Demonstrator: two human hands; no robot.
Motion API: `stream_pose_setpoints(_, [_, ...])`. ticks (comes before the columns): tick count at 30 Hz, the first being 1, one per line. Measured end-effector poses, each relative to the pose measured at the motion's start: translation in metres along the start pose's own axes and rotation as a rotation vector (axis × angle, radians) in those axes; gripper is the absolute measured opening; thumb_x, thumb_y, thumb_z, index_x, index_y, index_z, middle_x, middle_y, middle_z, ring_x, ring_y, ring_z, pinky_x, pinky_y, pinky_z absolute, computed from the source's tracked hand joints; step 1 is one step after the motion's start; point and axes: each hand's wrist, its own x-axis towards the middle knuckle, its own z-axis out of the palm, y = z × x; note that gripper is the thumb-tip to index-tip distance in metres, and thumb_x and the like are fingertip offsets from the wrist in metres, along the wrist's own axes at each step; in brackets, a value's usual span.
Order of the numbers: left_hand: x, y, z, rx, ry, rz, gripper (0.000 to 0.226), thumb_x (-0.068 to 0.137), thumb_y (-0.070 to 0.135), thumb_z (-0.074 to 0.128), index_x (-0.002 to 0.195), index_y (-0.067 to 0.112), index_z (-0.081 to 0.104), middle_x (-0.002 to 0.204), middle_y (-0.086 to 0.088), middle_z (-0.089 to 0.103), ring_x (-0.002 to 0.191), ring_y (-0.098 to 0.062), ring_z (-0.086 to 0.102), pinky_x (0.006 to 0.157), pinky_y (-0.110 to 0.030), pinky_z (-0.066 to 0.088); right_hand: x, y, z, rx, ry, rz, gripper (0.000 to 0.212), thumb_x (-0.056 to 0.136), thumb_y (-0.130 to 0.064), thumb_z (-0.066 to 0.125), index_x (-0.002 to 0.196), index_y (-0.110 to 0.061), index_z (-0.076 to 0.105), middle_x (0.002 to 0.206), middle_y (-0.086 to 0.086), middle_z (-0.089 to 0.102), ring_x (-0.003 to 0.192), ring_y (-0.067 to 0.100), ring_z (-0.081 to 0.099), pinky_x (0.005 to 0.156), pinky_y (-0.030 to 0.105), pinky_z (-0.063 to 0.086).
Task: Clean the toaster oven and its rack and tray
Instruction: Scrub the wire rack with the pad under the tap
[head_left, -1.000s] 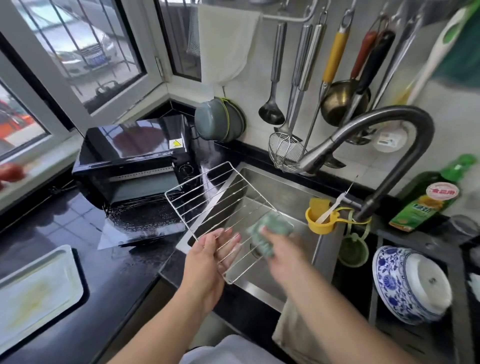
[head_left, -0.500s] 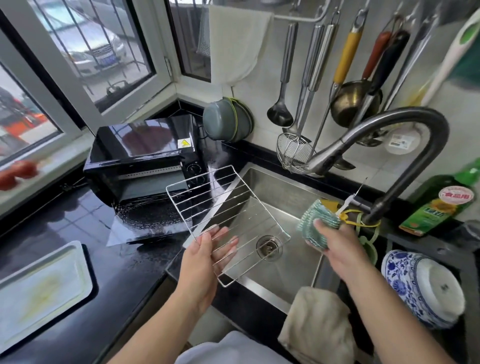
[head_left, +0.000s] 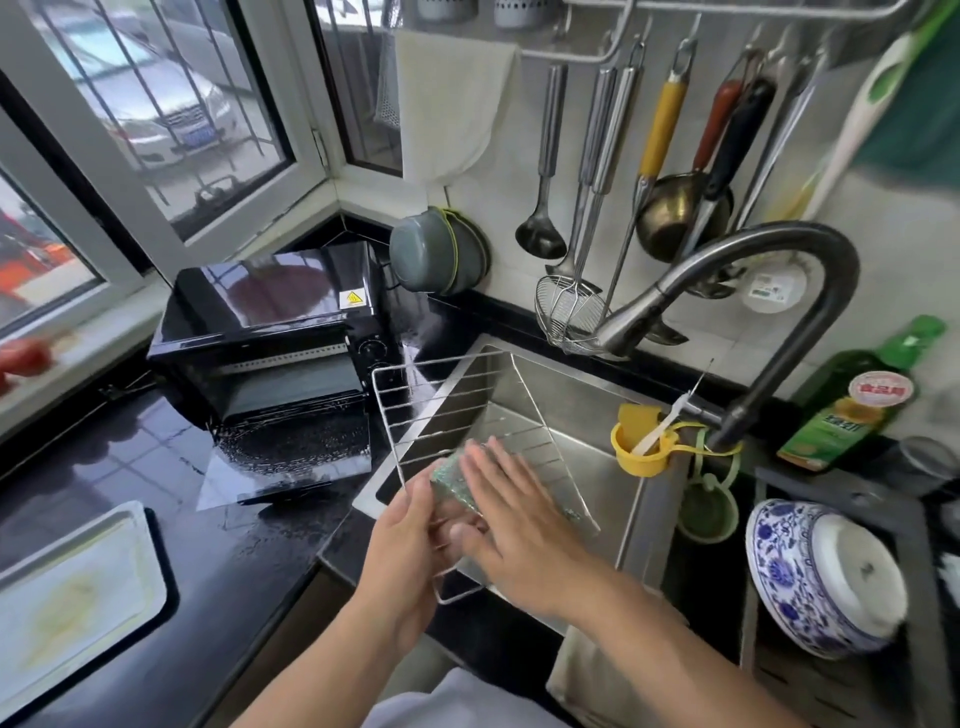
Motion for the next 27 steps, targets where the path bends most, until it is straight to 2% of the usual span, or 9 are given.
stream_pose_setpoints(3, [-0.001,0.003,-0.003,-0.031,0.014,0.002,0.037,0.110,0.039,0.038,0.132,0.022,0.062,0.110,-0.014,0.078,0.093,-0.024,0.075,0.077,-0.032,0.064,0.000,0.005,-0.010,-0.121,-0.022,0.167,0.075,0.099,-0.065,0.003,0.156,-0.020,-0.014,0.161,-0.004,-0.026,0.146,0.013,-0.030,0.123,0.041,-0.008])
stream_pose_setpoints(7, [-0.009,0.002,0.003,0.024,-0.028,0.000,0.039,0.110,0.038,0.040,0.131,0.019,0.067,0.120,-0.009,0.076,0.108,-0.023,0.074,0.088,-0.038,0.059,-0.012,-0.024,-0.010,-0.089,-0.165,-0.044,0.085,0.092,-0.070,-0.006,0.157,-0.015,-0.012,0.161,-0.001,-0.026,0.145,0.012,-0.032,0.122,0.037,-0.012])
stream_pose_setpoints(9, [-0.008,0.004,0.000,-0.026,-0.006,-0.001,0.038,0.110,0.037,0.039,0.135,0.020,0.062,0.118,-0.014,0.076,0.105,-0.028,0.074,0.086,-0.038,0.063,-0.003,0.003,-0.015,-0.125,-0.150,-0.006,0.087,0.089,-0.070,-0.012,0.157,-0.015,-0.010,0.161,0.000,-0.024,0.146,0.014,-0.030,0.123,0.041,-0.005])
stream_pose_setpoints(11, [-0.005,0.007,-0.002,-0.034,0.004,0.019,0.036,0.109,0.039,0.039,0.137,0.025,0.057,0.115,-0.016,0.076,0.103,-0.033,0.074,0.085,-0.038,0.064,0.000,0.021,-0.021,-0.151,-0.120,0.168,0.080,0.094,-0.067,-0.005,0.156,-0.016,-0.013,0.159,0.000,-0.028,0.146,0.016,-0.030,0.123,0.044,0.000])
stream_pose_setpoints(16, [-0.010,0.004,-0.001,0.014,-0.045,0.002,0.039,0.110,0.036,0.041,0.131,0.015,0.067,0.117,-0.012,0.076,0.103,-0.022,0.076,0.082,-0.031,0.063,-0.008,-0.020,-0.008,-0.091,-0.144,-0.089,0.092,0.086,-0.073,-0.015,0.157,-0.013,-0.008,0.160,-0.001,-0.023,0.147,0.015,-0.028,0.123,0.039,-0.011])
stream_pose_setpoints(20, [-0.007,0.006,-0.004,-0.006,-0.009,0.001,0.034,0.109,0.039,0.040,0.134,0.026,0.059,0.113,-0.017,0.076,0.106,-0.036,0.073,0.091,-0.044,0.061,0.001,0.022,-0.019,-0.090,-0.098,0.187,0.087,0.090,-0.071,-0.010,0.156,-0.015,-0.012,0.160,-0.001,-0.026,0.146,0.013,-0.030,0.123,0.042,0.000])
stream_pose_setpoints(22, [-0.010,0.005,0.000,0.012,-0.065,-0.005,0.035,0.110,0.035,0.043,0.130,0.019,0.066,0.116,-0.017,0.076,0.113,-0.037,0.071,0.092,-0.046,0.060,-0.010,-0.010,-0.014,-0.055,-0.093,-0.011,0.089,0.091,-0.072,-0.005,0.156,-0.011,-0.008,0.161,0.001,-0.022,0.146,0.014,-0.029,0.123,0.039,-0.005])
stream_pose_setpoints(24, [-0.013,0.004,0.002,-0.010,-0.098,-0.015,0.034,0.110,0.029,0.044,0.128,0.012,0.067,0.115,-0.016,0.076,0.108,-0.032,0.073,0.081,-0.037,0.063,-0.015,-0.025,-0.013,-0.070,-0.124,-0.110,0.088,0.091,-0.071,-0.006,0.157,-0.012,-0.007,0.162,-0.001,-0.021,0.146,0.011,-0.029,0.122,0.033,-0.012])
stream_pose_setpoints(27, [-0.007,0.007,-0.003,-0.038,-0.054,-0.013,0.036,0.110,0.035,0.040,0.139,0.022,0.055,0.112,-0.018,0.076,0.103,-0.036,0.075,0.084,-0.040,0.064,0.002,0.029,-0.021,-0.110,-0.081,0.076,0.081,0.094,-0.066,-0.005,0.158,-0.017,-0.006,0.163,-0.002,-0.019,0.147,0.012,-0.026,0.124,0.038,-0.003])
